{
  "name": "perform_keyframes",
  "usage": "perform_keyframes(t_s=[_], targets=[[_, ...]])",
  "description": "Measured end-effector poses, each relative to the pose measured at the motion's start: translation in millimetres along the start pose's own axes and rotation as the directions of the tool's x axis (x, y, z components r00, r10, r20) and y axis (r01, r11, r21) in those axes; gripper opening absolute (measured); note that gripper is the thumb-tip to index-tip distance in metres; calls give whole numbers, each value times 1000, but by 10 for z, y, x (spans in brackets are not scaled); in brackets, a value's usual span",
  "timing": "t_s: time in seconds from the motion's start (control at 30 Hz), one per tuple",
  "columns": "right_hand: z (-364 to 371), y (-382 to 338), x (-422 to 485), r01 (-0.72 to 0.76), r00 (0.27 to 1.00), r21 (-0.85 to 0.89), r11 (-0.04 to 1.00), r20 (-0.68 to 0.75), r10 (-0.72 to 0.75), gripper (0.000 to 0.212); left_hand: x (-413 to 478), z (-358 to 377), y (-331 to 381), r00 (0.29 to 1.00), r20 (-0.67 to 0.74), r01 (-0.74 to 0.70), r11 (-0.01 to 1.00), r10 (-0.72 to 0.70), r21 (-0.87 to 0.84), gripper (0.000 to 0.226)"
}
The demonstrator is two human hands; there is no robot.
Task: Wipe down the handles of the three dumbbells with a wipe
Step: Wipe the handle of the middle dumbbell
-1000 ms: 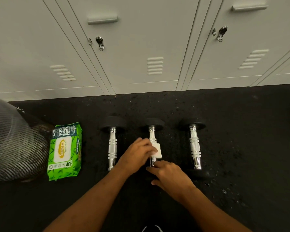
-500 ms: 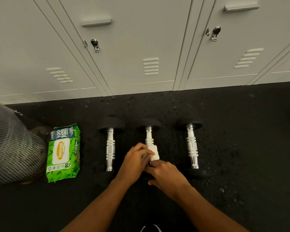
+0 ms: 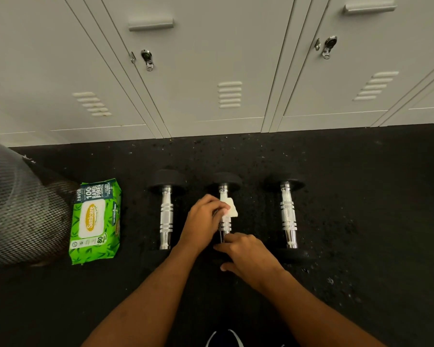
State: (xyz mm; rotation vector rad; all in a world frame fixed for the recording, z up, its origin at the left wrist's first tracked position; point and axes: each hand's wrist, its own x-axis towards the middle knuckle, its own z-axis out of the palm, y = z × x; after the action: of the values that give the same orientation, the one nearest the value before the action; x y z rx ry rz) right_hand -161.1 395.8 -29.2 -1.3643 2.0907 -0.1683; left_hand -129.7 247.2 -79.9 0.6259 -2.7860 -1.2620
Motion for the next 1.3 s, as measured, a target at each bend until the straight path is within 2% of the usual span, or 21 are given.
perform_keyframes(t_s=[0.23, 0.33, 0.37, 0.43, 0.53, 0.77, 0.9, 1.07, 1.17, 1.3], targets=[[14, -29, 15, 2, 1000, 11, 1000, -10, -2, 54, 247, -51, -7, 996, -72, 62, 998, -59, 35, 14], [16, -26, 11, -1, 1000, 20, 1000, -11, 1, 53, 227, -21, 51, 962, -126, 223, 962, -243, -157, 8], [19, -24, 13, 0, 1000, 23, 1000, -15, 0, 53, 235, -23, 85, 930, -143, 302, 926, -338, -225, 5], [28, -27, 19, -1, 1000, 22, 1000, -20, 1, 53, 268, -15, 120, 863, -163, 414, 854, -478, -314, 15], [50, -38, 28, -5, 1000, 12, 1000, -19, 6, 53, 305, 37, 133, 816, -159, 478, 803, -556, -355, 26], [38, -28, 17, -2, 1000, 19, 1000, -8, 2, 52, 67, 136, 189, 832, -92, 497, 808, -547, -316, 25], [33, -20, -3, 7, 999, 35, 999, -38, -6, 47, -218, 117, 144, 843, 28, 523, 804, -538, -283, 27], [50, -18, -22, 6, 999, 45, 999, -54, -4, 45, -390, 90, 134, 847, 139, 528, 842, -514, -109, 26], [61, -6, -19, 8, 999, 49, 999, -51, -6, 45, -368, 104, 150, 842, 128, 539, 831, -524, -139, 24], [68, 2, 1, 19, 998, 50, 999, -54, -16, 44, -235, 148, 191, 825, 39, 556, 798, -563, -235, 25]])
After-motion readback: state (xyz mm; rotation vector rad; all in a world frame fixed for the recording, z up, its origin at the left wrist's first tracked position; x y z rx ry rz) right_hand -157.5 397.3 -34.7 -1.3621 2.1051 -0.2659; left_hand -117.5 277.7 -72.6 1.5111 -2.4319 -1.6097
